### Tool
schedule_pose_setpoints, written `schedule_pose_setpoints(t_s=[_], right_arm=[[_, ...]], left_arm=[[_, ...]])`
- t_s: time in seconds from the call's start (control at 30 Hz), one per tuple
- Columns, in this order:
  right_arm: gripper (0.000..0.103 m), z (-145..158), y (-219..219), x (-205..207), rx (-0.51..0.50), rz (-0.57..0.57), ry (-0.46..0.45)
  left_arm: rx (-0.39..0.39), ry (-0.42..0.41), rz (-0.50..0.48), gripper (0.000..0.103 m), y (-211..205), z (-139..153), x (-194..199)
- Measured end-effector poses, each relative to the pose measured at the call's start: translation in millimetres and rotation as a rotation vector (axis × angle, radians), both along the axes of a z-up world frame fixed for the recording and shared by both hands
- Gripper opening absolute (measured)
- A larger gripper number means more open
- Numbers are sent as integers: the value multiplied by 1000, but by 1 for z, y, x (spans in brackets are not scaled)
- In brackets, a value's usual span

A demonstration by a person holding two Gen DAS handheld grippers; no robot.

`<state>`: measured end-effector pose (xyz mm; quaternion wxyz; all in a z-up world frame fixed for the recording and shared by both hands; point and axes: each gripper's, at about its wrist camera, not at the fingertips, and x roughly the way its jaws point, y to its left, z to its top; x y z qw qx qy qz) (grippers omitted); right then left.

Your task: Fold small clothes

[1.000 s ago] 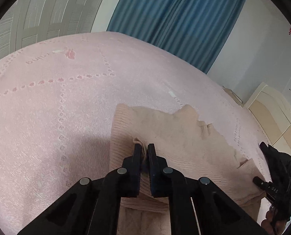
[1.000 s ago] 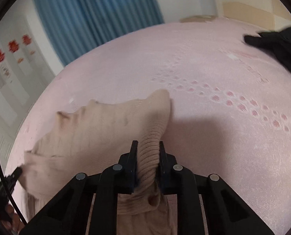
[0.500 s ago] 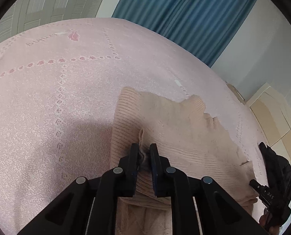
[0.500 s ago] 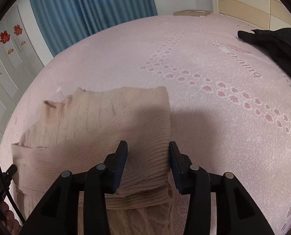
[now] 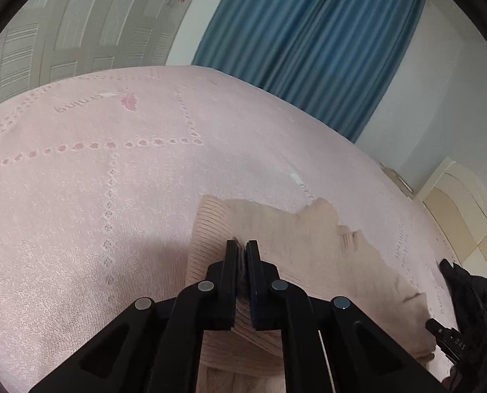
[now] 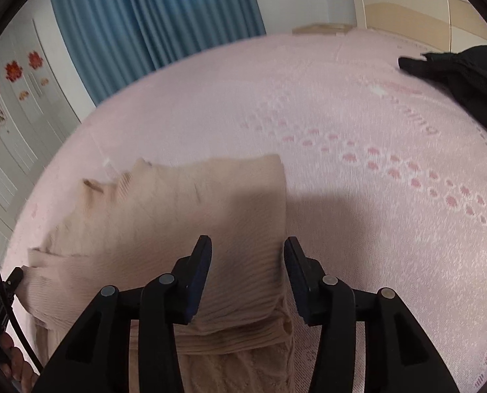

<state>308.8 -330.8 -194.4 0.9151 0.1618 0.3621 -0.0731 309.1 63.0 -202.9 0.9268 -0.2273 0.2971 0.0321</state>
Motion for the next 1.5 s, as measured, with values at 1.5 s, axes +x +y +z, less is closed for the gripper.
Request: schedule_pose_setpoints(t_s=[1.5], right_arm=[[46, 24, 41, -146, -47, 249, -69]], left_arm=[[357, 57, -94, 35, -46, 22, -152]])
